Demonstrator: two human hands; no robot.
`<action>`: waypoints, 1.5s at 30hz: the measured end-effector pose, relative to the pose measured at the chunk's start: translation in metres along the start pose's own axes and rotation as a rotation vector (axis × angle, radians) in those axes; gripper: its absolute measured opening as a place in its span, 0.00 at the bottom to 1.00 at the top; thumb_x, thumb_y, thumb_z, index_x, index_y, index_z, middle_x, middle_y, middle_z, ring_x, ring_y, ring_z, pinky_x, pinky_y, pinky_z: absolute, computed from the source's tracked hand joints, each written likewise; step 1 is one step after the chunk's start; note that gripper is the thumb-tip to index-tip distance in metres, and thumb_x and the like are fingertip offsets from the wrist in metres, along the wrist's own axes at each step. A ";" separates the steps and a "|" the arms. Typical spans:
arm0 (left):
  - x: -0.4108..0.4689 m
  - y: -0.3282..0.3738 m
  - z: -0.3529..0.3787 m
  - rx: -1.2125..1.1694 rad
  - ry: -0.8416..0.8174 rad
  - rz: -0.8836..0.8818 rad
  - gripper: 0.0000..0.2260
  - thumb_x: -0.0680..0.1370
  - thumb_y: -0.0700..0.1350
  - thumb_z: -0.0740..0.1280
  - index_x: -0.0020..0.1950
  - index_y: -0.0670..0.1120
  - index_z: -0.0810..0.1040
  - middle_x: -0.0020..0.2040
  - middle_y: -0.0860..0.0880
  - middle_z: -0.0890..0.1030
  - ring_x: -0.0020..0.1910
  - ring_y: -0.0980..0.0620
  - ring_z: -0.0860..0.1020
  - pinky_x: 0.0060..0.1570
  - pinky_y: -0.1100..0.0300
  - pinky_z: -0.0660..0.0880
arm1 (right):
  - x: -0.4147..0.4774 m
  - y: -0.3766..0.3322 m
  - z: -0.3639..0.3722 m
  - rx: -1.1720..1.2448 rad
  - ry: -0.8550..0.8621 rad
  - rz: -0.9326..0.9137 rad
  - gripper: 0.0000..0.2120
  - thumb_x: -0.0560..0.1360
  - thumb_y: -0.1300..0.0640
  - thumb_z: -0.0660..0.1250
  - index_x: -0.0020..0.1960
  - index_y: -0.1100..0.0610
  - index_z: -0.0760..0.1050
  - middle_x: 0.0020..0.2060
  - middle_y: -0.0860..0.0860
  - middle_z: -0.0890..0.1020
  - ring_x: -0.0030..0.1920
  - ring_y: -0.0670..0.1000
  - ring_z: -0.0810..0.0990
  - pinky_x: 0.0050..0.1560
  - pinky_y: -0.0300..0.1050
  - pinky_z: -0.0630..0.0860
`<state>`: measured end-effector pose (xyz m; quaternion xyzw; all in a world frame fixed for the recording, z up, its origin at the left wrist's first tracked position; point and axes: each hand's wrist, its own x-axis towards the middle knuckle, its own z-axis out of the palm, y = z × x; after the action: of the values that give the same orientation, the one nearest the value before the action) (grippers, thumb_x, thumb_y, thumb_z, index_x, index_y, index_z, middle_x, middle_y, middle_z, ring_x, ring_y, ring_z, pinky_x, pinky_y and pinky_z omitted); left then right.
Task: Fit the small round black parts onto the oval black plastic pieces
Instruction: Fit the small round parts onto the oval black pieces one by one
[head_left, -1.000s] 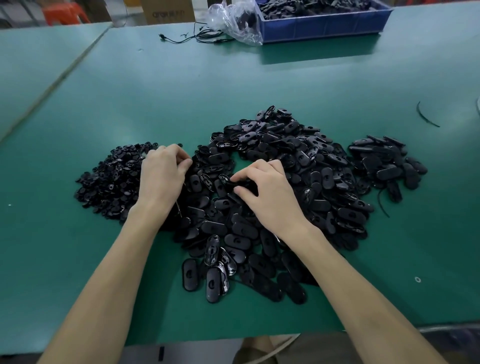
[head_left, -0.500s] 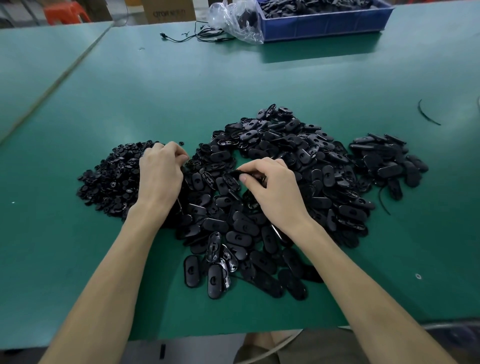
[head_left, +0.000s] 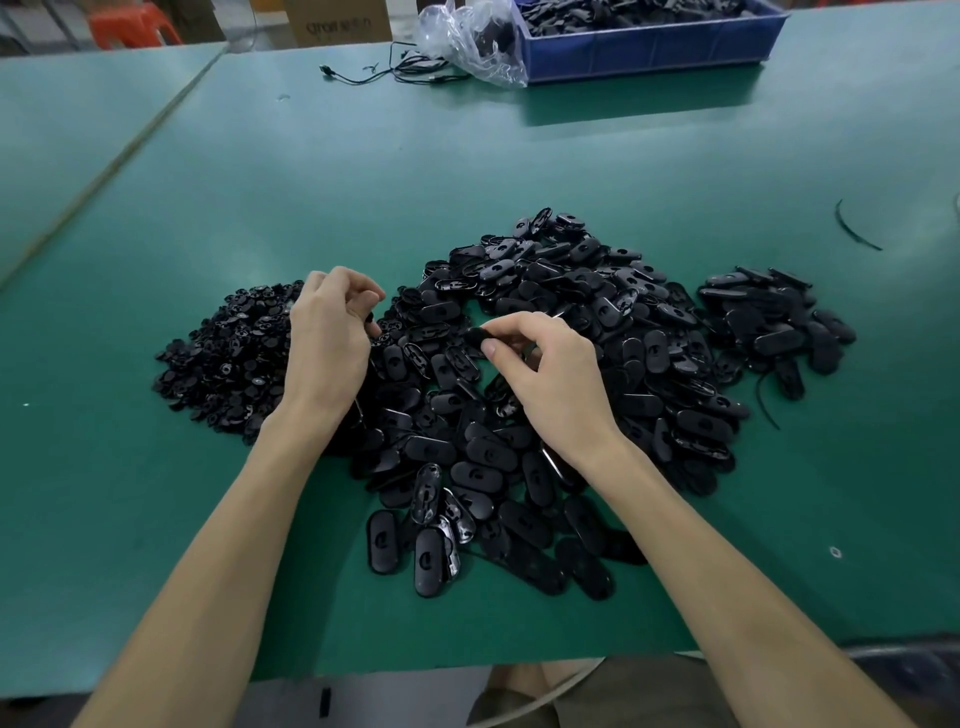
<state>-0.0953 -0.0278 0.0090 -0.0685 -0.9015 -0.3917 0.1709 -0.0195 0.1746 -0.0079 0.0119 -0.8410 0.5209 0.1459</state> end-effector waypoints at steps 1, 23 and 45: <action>-0.001 0.001 0.000 -0.002 -0.010 0.006 0.07 0.86 0.38 0.63 0.51 0.46 0.78 0.53 0.47 0.75 0.35 0.64 0.78 0.40 0.75 0.72 | 0.000 0.000 0.000 0.008 0.007 0.004 0.07 0.81 0.59 0.71 0.57 0.53 0.85 0.46 0.39 0.81 0.53 0.46 0.79 0.53 0.32 0.74; -0.011 0.017 0.000 -0.236 0.000 0.058 0.05 0.81 0.41 0.72 0.52 0.49 0.86 0.46 0.52 0.84 0.38 0.59 0.81 0.42 0.67 0.75 | 0.002 -0.001 0.000 0.072 0.068 0.080 0.16 0.80 0.63 0.72 0.67 0.55 0.80 0.55 0.49 0.83 0.54 0.47 0.82 0.59 0.44 0.81; -0.017 0.021 0.008 -0.770 -0.287 -0.113 0.10 0.81 0.32 0.68 0.59 0.40 0.84 0.52 0.43 0.87 0.51 0.50 0.85 0.53 0.62 0.81 | 0.002 -0.003 0.000 0.044 0.069 0.085 0.15 0.80 0.62 0.72 0.66 0.55 0.81 0.56 0.48 0.84 0.53 0.45 0.82 0.58 0.39 0.80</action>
<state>-0.0763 -0.0069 0.0122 -0.1317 -0.7061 -0.6956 -0.0163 -0.0205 0.1739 -0.0050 -0.0386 -0.8236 0.5451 0.1521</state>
